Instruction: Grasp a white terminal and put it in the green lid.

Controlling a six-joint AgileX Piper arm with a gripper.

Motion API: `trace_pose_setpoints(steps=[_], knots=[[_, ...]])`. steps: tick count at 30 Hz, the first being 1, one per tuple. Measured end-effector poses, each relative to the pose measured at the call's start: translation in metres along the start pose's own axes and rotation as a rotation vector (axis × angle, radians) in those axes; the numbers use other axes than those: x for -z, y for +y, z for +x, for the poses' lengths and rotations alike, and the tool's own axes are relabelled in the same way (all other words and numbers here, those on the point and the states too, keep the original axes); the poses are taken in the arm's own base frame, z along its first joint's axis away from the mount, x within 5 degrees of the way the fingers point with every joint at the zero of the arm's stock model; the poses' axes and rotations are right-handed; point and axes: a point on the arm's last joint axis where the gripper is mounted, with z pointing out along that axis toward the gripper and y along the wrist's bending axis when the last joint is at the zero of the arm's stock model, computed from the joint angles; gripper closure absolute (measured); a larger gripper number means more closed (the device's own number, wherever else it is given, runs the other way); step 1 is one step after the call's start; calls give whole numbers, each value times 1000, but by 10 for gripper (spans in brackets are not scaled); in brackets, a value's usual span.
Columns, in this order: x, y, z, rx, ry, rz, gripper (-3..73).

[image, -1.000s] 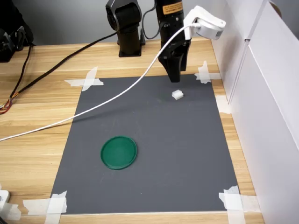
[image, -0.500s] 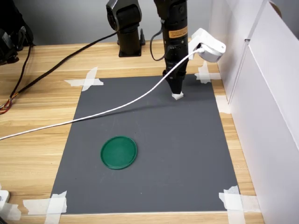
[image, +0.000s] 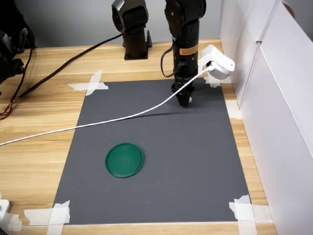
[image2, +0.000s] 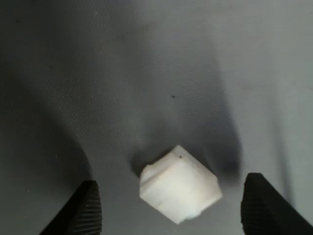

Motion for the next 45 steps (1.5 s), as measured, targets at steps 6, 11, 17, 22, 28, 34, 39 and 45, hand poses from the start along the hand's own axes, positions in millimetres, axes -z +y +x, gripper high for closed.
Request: trace_pose_setpoints(steps=[6, 11, 17, 22, 28, 34, 39, 45], knots=[[-3, 0, 0, 0, 8, -7, 130], [-3, -1, -1, -22, -3, 2, 328], [-3, -1, 0, -51, 2, 8, 329], [0, -5, 5, -71, 24, 26, 329], [20, -33, 28, -214, -21, 98, 329], [44, -76, 53, -366, -57, 201, 329], [67, -110, 76, -477, -91, 293, 329], [83, -142, 100, -548, -103, 358, 329]])
